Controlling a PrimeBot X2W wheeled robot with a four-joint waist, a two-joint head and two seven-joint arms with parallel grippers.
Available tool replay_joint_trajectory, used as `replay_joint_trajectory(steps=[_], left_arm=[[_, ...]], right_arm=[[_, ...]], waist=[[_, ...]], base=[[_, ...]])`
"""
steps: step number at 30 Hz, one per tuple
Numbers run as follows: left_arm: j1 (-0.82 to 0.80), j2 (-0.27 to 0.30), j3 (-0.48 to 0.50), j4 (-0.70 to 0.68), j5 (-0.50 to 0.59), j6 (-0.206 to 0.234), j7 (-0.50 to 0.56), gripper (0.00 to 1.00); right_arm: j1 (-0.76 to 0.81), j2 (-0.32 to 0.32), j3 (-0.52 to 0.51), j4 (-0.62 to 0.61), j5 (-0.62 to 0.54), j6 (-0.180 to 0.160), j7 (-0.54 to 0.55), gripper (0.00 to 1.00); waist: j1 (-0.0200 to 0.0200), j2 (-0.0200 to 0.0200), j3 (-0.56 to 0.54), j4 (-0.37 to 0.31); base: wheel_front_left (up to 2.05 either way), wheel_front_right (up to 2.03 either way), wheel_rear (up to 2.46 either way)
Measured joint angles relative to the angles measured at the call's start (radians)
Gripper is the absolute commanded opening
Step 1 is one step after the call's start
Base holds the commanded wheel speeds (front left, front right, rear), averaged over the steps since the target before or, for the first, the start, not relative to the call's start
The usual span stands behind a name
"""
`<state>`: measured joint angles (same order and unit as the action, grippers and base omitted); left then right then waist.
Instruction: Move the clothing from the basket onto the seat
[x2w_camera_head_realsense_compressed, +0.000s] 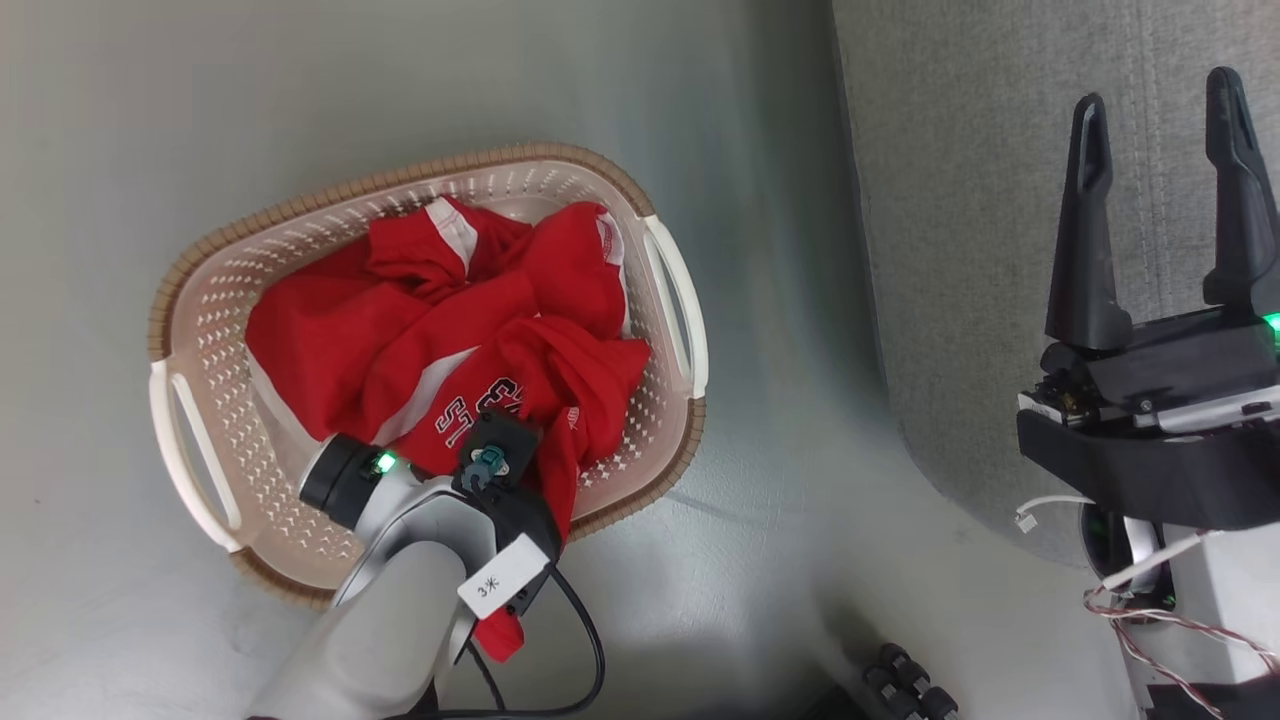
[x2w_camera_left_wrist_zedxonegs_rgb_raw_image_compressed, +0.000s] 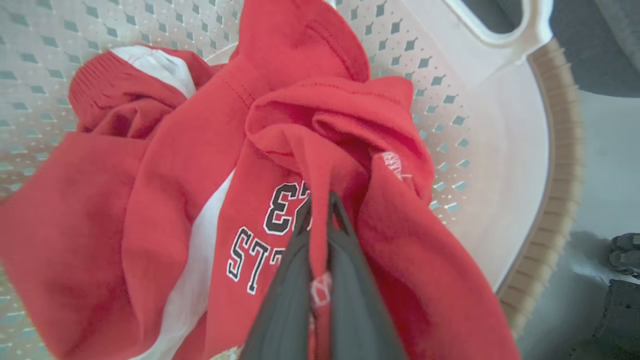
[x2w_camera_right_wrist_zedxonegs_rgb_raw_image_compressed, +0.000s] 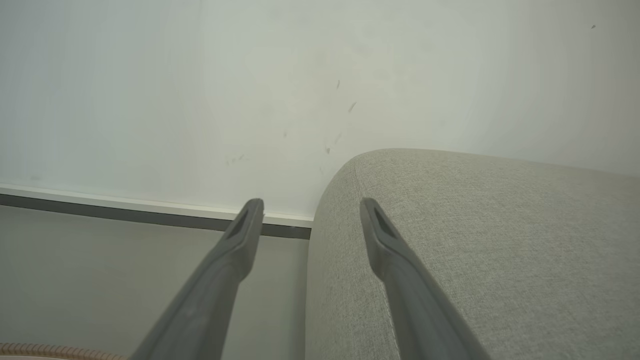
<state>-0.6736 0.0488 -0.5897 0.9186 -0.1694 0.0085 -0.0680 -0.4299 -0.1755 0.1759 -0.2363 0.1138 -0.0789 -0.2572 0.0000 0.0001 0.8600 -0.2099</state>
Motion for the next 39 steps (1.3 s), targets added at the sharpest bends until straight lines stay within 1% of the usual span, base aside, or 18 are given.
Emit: replay_joint_trajectory(steps=[4, 9, 13, 17, 19, 21, 27, 29, 31, 39], left_arm=[[-0.002, 0.0, -0.022, -0.015, -0.023, -0.002, -0.035, 0.0], [-0.012, 0.0, -0.041, -0.033, -0.049, -0.018, -0.086, 0.0], [-0.014, -0.001, -0.043, -0.047, -0.084, -0.026, -0.129, 0.0], [-0.014, -0.001, -0.042, -0.066, -0.114, -0.027, -0.149, 0.0], [-0.015, -0.001, -0.041, -0.082, -0.141, -0.028, -0.155, 0.0], [-0.019, -0.002, -0.039, -0.094, -0.153, -0.036, -0.162, 0.0], [-0.042, -0.004, -0.03, -0.132, -0.199, -0.041, -0.173, 0.0], [-0.046, -0.004, -0.027, -0.142, -0.206, -0.044, -0.173, 0.0], [-0.048, -0.005, -0.022, -0.15, -0.207, -0.05, -0.175, 0.0], [-0.06, -0.003, 0.016, -0.171, -0.217, -0.064, -0.176, 0.0]], right_arm=[[-0.009, 0.006, -0.002, 0.036, 0.0, 0.001, 0.0, 1.0], [-0.01, 0.007, -0.01, 0.104, 0.003, 0.012, 0.0, 1.0], [-0.008, 0.01, -0.01, 0.159, 0.01, 0.019, 0.0, 1.0], [0.003, 0.011, -0.011, 0.21, 0.012, 0.027, 0.0, 1.0], [0.014, 0.011, -0.012, 0.236, 0.02, 0.035, 0.0, 1.0], [0.02, 0.011, -0.014, 0.261, 0.02, 0.036, 0.0, 1.0], [0.042, 0.015, -0.017, 0.326, 0.027, 0.046, 0.0, 1.0], [0.042, 0.016, -0.017, 0.346, 0.028, 0.054, 0.0, 1.0], [0.045, 0.024, -0.016, 0.359, 0.028, 0.054, 0.0, 1.0], [0.055, 0.049, 0.002, 0.434, 0.036, 0.074, 0.0, 1.0]], waist=[[0.0, 0.0, -0.024, 0.007], [0.0, -0.0002, -0.067, 0.023], [0.0, -0.0002, -0.112, 0.041], [0.0, -0.0002, -0.162, 0.062], [-0.0001, -0.0002, -0.188, 0.075], [0.0, -0.0002, -0.215, 0.087], [-0.0001, -0.0002, -0.299, 0.128], [-0.0001, -0.0002, -0.328, 0.141], [-0.0001, -0.0003, -0.357, 0.153], [-0.0002, -0.0003, -0.479, 0.19]], base=[[0.0, 0.0, 0.0], [0.0, 0.0, 0.0], [0.0, 0.0, 0.0], [0.0, 0.0, 0.0], [0.0, 0.0, 0.0], [0.0, 0.0, 0.0], [0.0, 0.0, 0.0], [0.0, 0.0, 0.0], [0.0, 0.0, 0.0], [0.0, 0.0, 0.0]])
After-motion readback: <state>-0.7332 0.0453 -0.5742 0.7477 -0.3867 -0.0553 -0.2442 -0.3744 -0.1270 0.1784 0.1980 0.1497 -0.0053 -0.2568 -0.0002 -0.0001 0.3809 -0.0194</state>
